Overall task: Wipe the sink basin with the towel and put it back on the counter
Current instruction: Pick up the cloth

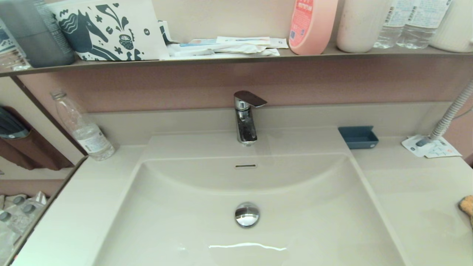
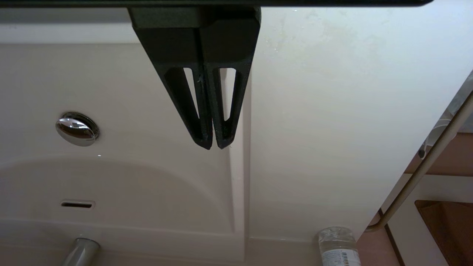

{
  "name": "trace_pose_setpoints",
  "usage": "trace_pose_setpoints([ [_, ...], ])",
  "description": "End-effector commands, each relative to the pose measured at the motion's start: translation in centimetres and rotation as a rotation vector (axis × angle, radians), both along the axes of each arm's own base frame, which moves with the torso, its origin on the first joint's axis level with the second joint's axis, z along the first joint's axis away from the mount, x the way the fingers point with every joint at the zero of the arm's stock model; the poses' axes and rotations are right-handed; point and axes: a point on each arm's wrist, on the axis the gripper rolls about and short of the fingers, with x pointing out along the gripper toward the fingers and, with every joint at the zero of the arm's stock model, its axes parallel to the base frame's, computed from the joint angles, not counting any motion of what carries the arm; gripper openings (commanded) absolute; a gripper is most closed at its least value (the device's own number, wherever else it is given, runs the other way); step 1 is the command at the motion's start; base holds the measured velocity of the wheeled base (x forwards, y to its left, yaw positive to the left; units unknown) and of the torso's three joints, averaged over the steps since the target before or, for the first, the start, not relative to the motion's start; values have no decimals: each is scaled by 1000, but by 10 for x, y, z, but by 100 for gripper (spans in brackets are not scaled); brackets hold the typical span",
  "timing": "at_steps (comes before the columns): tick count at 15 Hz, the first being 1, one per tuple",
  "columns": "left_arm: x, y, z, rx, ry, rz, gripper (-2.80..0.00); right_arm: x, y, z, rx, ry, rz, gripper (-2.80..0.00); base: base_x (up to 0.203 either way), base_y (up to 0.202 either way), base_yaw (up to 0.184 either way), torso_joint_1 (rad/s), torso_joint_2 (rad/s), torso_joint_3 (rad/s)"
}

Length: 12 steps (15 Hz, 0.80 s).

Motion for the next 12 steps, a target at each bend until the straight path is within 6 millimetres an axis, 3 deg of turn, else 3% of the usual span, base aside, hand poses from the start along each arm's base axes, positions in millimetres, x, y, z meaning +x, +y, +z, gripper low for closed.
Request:
trace_pose_setpoints([
  [1, 0, 0, 0, -1, 1, 0, -280, -6, 5, 12, -24, -38, 3, -280, 0, 0, 0, 0, 0, 0],
  [7, 0, 0, 0, -1, 1, 0, -280, -29, 28, 66, 176, -61, 29, -280, 0, 0, 0, 0, 0, 0],
  [12, 0, 0, 0, -1, 1, 0, -280, -54, 74, 123, 351, -117, 146, -280, 0, 0, 0, 0, 0, 0],
])
